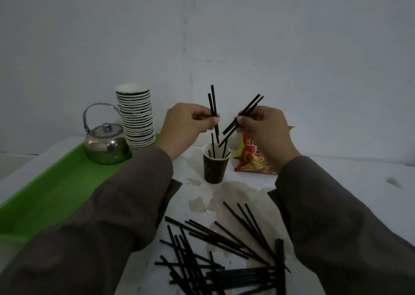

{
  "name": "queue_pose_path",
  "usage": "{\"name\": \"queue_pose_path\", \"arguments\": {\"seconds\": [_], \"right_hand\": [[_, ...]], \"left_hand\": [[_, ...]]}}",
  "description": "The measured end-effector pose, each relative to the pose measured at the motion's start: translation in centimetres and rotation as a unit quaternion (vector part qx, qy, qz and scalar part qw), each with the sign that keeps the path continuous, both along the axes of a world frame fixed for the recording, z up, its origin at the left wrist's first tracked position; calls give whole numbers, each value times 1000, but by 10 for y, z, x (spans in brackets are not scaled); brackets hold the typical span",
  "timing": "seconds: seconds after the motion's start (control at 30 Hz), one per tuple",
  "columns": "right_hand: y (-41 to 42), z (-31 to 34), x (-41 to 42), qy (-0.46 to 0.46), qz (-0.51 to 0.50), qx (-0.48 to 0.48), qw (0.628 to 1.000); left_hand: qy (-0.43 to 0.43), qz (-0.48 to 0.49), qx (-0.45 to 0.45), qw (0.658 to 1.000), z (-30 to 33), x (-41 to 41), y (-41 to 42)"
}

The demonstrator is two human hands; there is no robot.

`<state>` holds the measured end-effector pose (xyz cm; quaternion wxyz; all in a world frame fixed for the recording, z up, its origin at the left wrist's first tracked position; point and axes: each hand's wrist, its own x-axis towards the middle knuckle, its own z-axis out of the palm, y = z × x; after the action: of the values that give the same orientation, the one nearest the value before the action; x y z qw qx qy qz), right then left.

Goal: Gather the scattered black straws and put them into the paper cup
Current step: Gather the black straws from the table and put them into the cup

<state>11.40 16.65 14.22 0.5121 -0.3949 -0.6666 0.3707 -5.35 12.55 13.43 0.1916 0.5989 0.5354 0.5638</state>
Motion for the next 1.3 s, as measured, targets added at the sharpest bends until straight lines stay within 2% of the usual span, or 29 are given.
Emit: {"name": "queue_pose_path", "arguments": {"seconds": [0.23, 0.37, 0.5, 0.7, 0.9, 1.03, 1.1, 1.17, 1.3], "right_hand": [[37, -34, -24, -172, -48, -1, 984], [43, -54, -33, -248, -34, -20, 968], [47, -57, -37, -277, -20, -47, 959], [45, -47, -39, -285, -10, -20, 958], [22, -27, -22, -217, -45, 41, 974], [-16, -36, 5, -188, -27, 36, 981], [-43, -50, 19, -219, 10, 28, 975], [-71, -66, 31, -265, 47, 19, 963], [-119, -91, 49, -332, 105, -2, 937]], "left_hand": [[72, 21, -54, 996, -25, -12, 39], [108, 10, -107, 988, -46, -12, 48], [176, 11, -143, 974, -57, -13, 52], [207, -19, -147, 967, -54, -17, 51], [192, -4, -128, 973, -30, -20, 34], [164, 27, -65, 984, -28, -14, -11], [183, 28, -33, 982, -39, -3, -44], [209, -12, -30, 977, -57, 8, -79], [284, -101, -87, 950, -96, 22, -134]]}}
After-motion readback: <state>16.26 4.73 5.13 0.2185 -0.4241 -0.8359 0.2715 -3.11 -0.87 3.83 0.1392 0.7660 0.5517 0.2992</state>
